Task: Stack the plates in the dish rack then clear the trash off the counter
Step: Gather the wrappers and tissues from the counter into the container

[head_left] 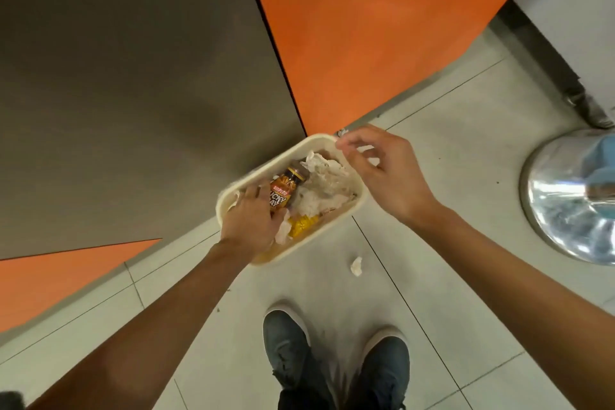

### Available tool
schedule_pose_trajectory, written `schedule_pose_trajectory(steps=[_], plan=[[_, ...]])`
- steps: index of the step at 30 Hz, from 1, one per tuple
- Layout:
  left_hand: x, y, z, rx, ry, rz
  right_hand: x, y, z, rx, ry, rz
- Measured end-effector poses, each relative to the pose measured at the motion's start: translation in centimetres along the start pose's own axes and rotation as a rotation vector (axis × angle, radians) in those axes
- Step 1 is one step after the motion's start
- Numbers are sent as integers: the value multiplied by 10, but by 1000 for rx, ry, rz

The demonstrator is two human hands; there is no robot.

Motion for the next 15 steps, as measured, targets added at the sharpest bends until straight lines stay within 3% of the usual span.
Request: schedule_pose_trajectory(steps=[2,3,6,8,10,13,15], plan=[[13,-15,7,-8,12,9,27,-9,33,-75,190,141],[19,-22,10,-15,30,35,44,-3,54,-47,256,128],[40,-38,29,60,262,205,100,44,118,210,417,-223],[55,-39,54,237,486,261,127,80,150,458,402,-497],[64,-22,84,328,704,176,144,111,173,620,332,-637],[58,16,137,277,981,0,148,135,192,631,275,-635],[30,27,176,206,1024,-63,146,142,209,630,232,-641]])
Point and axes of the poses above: each hand's wrist, its own x-axis away from the middle knuckle, its own y-axis out of the palm, z = x × y, the point moved 2 cm from there along -x, towards the middle knuckle, and after that the axes turned 9 degrees about x, right-handed, at the moved point
